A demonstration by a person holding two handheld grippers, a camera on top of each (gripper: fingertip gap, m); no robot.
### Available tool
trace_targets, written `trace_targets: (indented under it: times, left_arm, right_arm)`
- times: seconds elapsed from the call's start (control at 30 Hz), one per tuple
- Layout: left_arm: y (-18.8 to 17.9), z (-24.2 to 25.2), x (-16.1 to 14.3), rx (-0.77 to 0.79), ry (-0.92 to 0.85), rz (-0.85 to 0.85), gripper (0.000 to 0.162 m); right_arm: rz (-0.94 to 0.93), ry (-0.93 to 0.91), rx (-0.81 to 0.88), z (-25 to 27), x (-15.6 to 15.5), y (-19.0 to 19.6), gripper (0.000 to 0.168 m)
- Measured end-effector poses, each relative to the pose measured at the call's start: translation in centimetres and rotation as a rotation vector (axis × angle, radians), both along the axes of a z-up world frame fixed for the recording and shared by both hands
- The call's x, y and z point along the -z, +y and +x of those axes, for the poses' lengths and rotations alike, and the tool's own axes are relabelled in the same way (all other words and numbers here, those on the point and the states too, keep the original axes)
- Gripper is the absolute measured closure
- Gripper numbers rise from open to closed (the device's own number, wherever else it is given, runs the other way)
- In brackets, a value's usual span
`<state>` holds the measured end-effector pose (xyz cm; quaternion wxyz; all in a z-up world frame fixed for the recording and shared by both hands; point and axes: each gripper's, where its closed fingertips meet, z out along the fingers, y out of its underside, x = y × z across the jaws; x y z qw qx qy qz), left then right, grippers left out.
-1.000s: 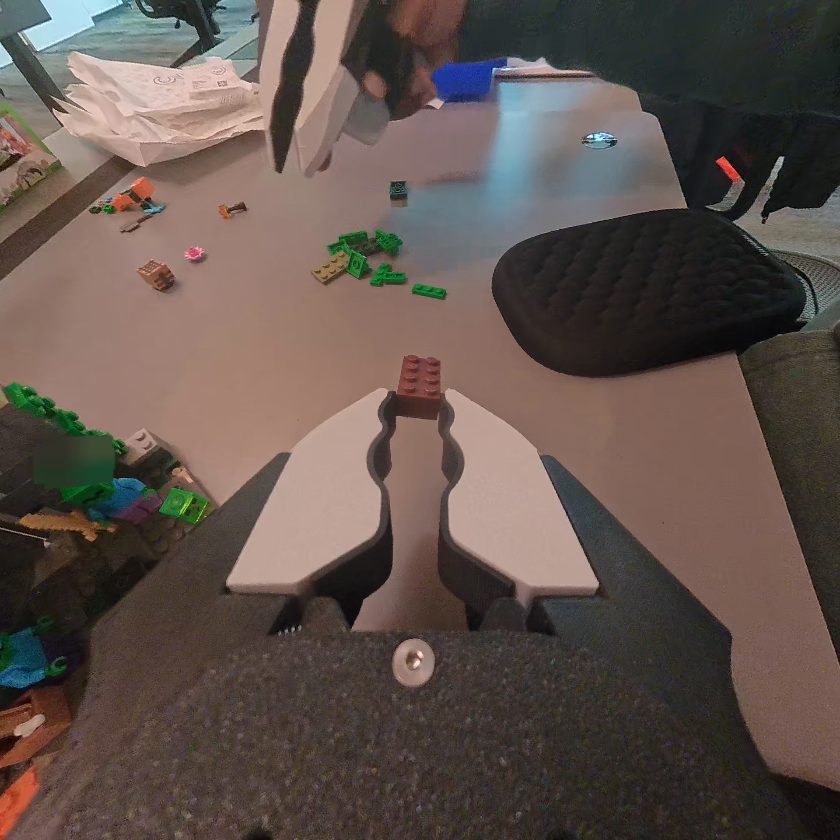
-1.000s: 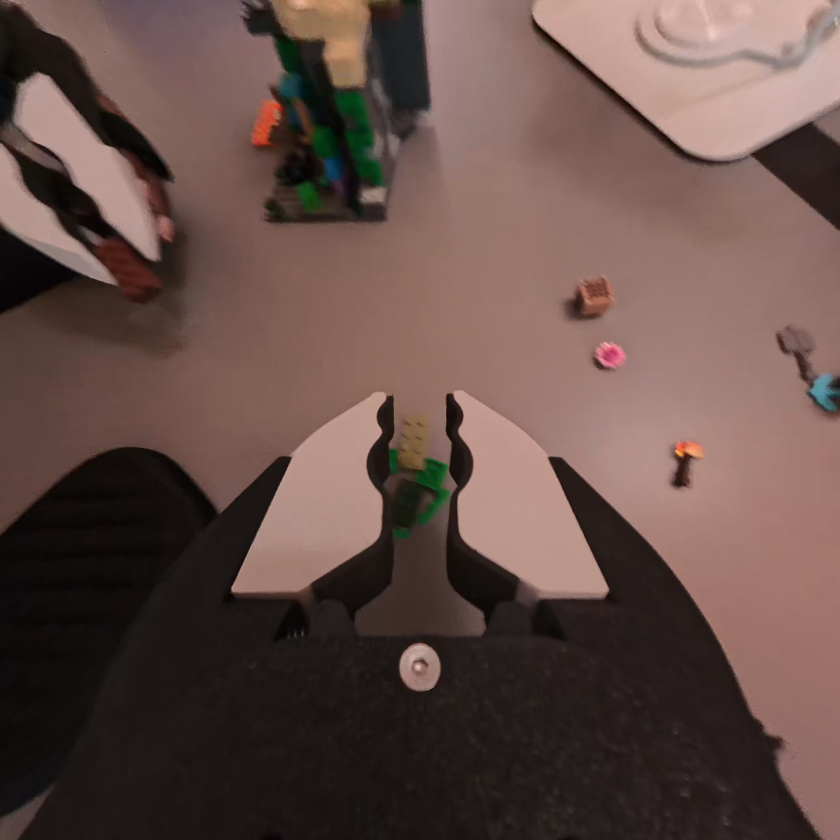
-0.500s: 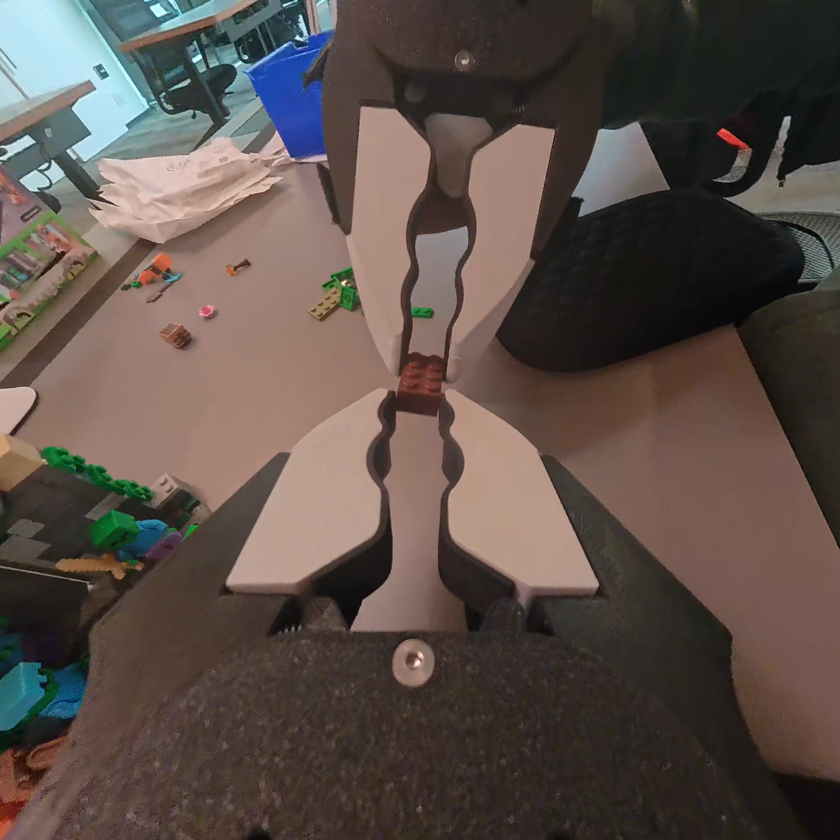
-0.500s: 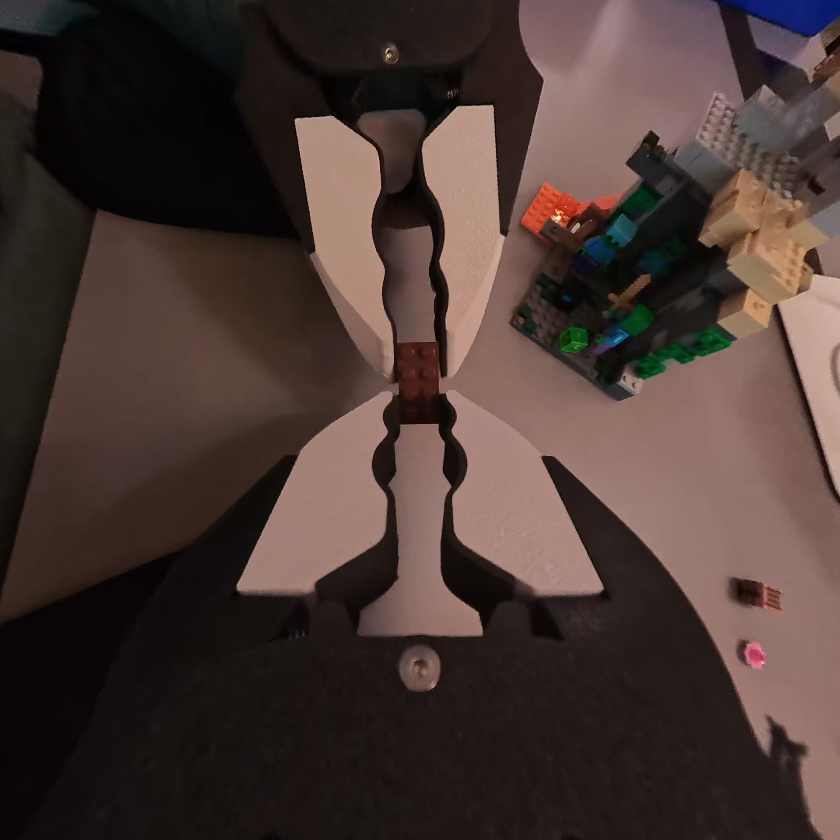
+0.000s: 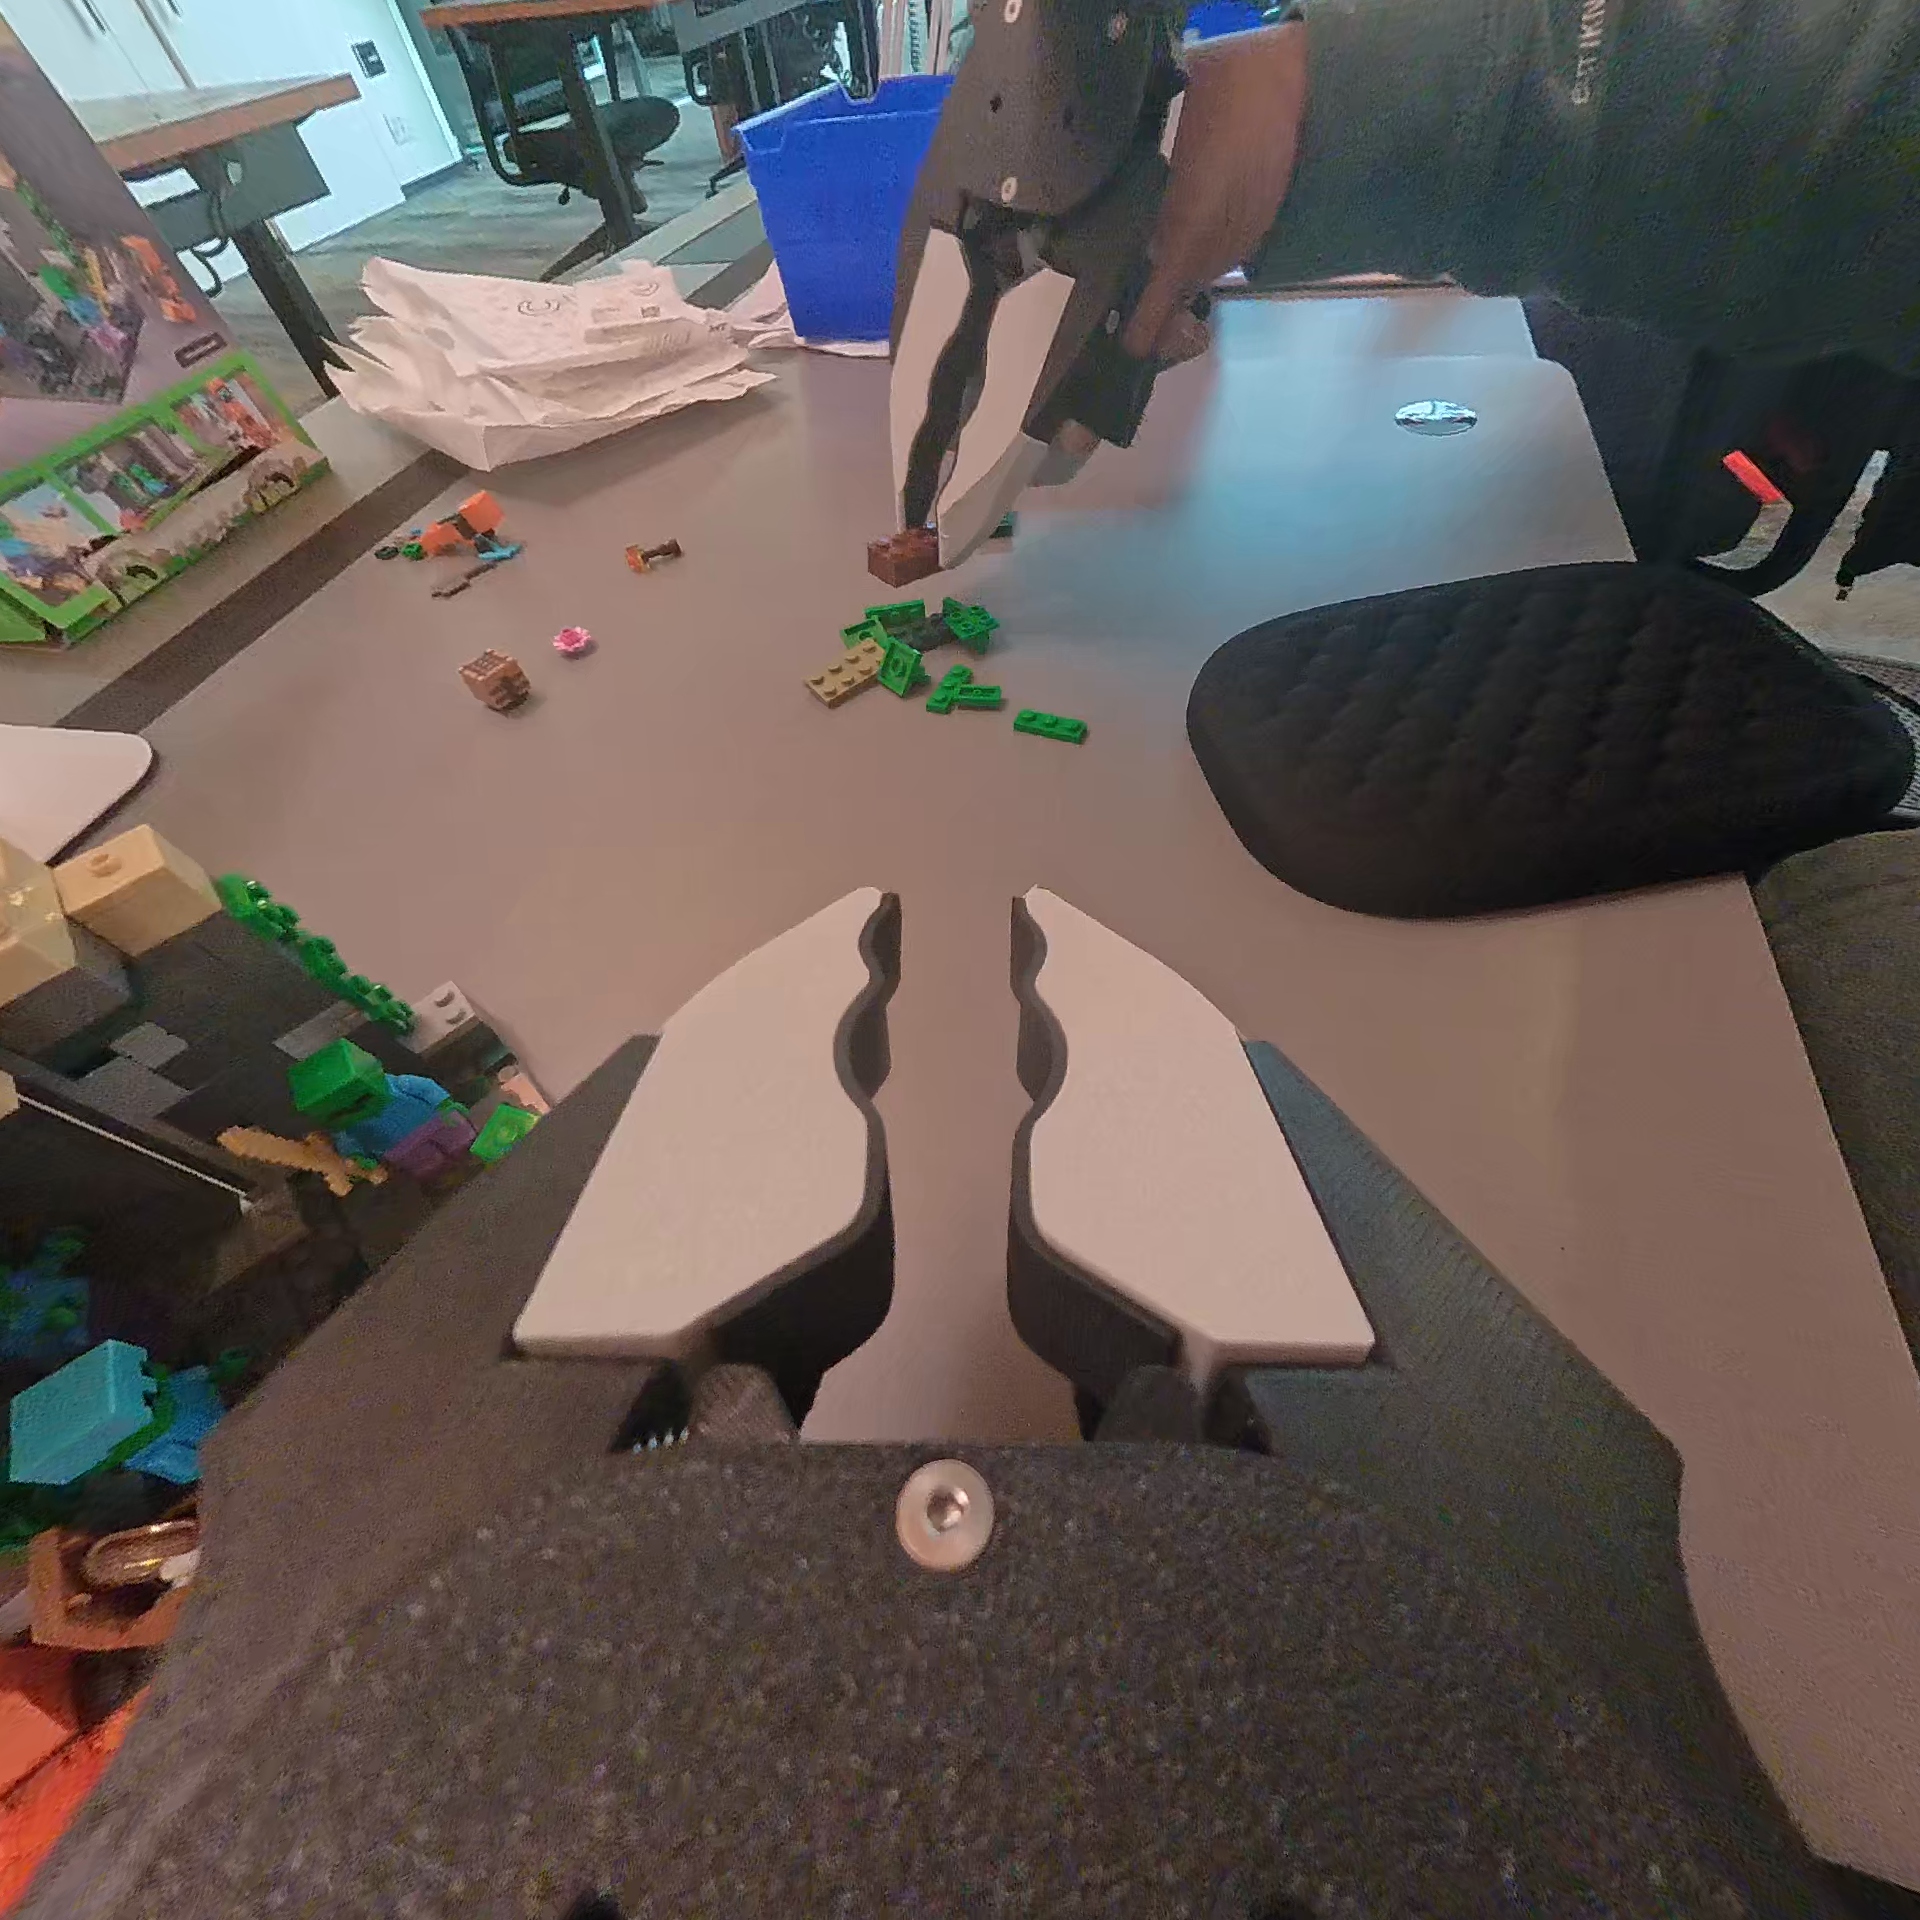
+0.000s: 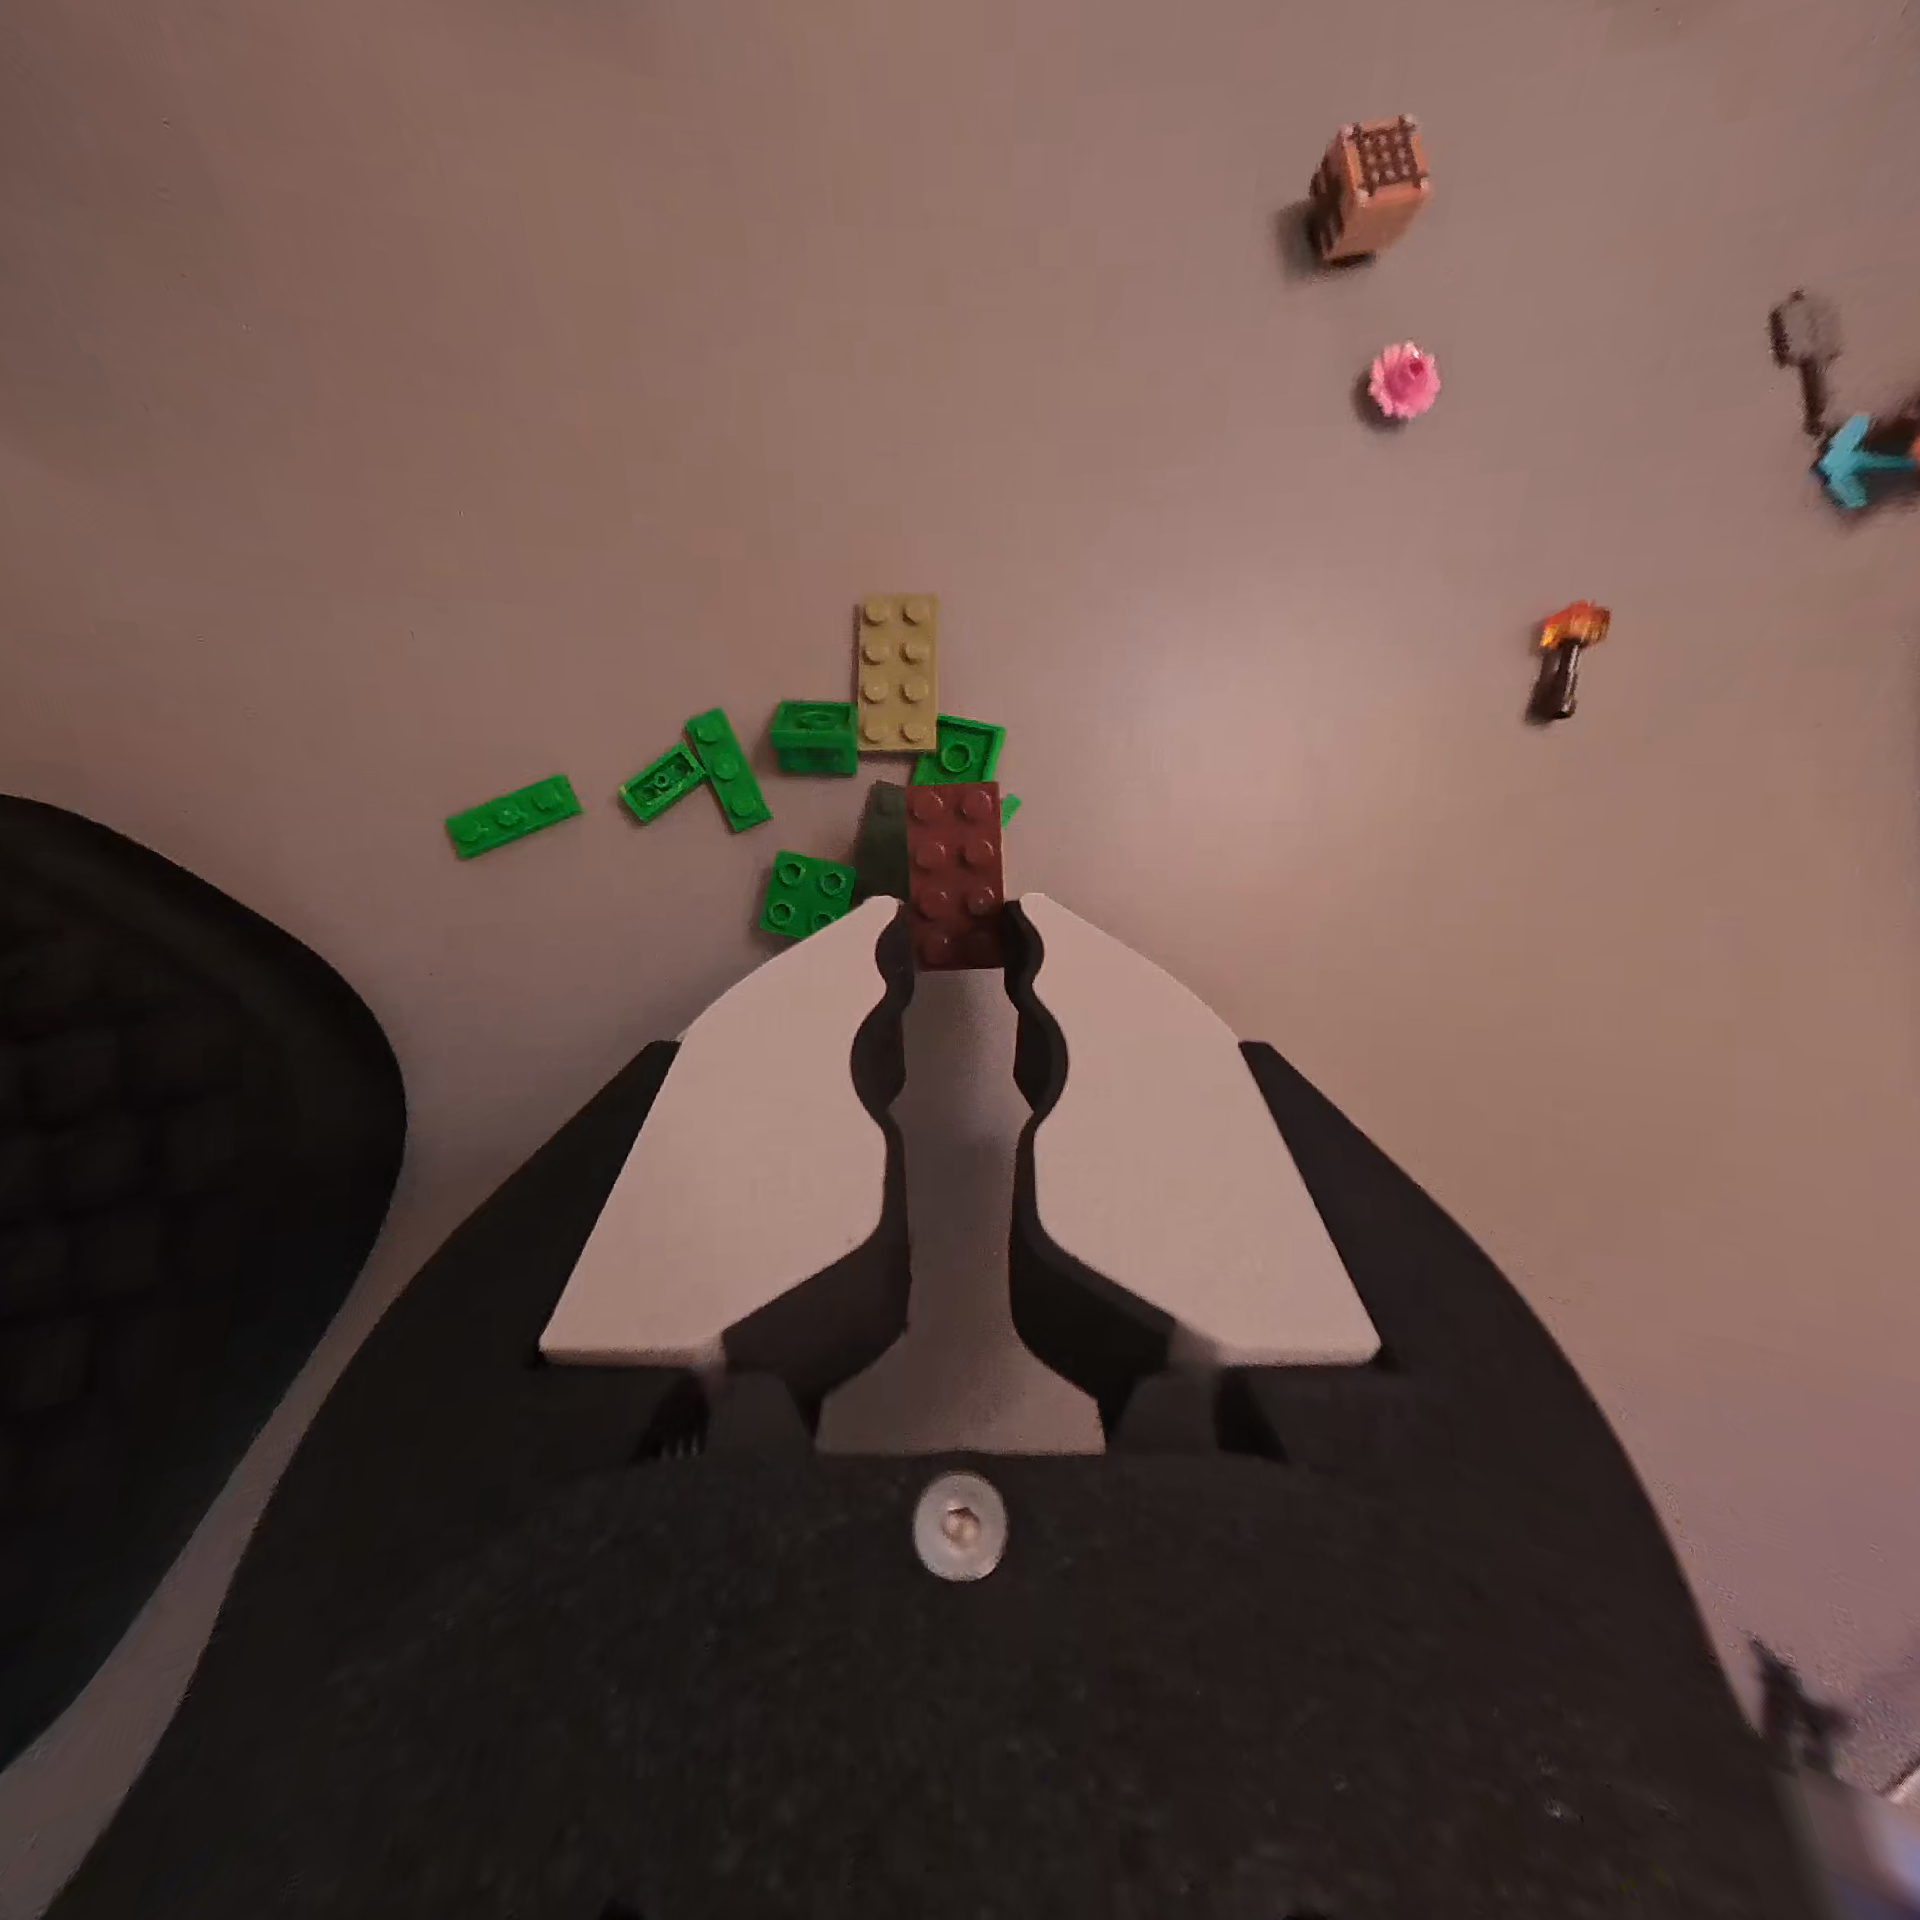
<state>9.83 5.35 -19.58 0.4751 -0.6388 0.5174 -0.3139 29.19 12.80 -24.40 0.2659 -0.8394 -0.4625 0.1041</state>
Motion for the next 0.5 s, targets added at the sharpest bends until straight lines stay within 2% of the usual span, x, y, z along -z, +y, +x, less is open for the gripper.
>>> trace_targets:
  times: [0.17, 0.3, 0.4, 0.5]
  left_arm:
    - [0.1, 0.0, 0.1, -0.004, 0.001, -0.014, 0.141]
    - [0.3, -0.1, -0.5, -0.016, -0.027, -0.001, 0.142]
    - [1.3, -1.9, -3.0, -0.084, -0.064, 0.071, 0.141]
    - [3.4, -7.9, -6.8, -0.266, -0.090, 0.160, 0.140]
  right_arm:
    - [-0.001, -0.019, 0.024, 0.5, 0.5, 0.1, 0.147]
    - [0.046, 0.037, 0.050, 0.1, -0.7, 0.4, 0.143]
    - [0.112, 0.081, 0.048, -0.8, -2.5, 0.1, 0.143]
    - [0.180, 0.100, 0.023, -1.6, -4.2, -0.7, 0.143]
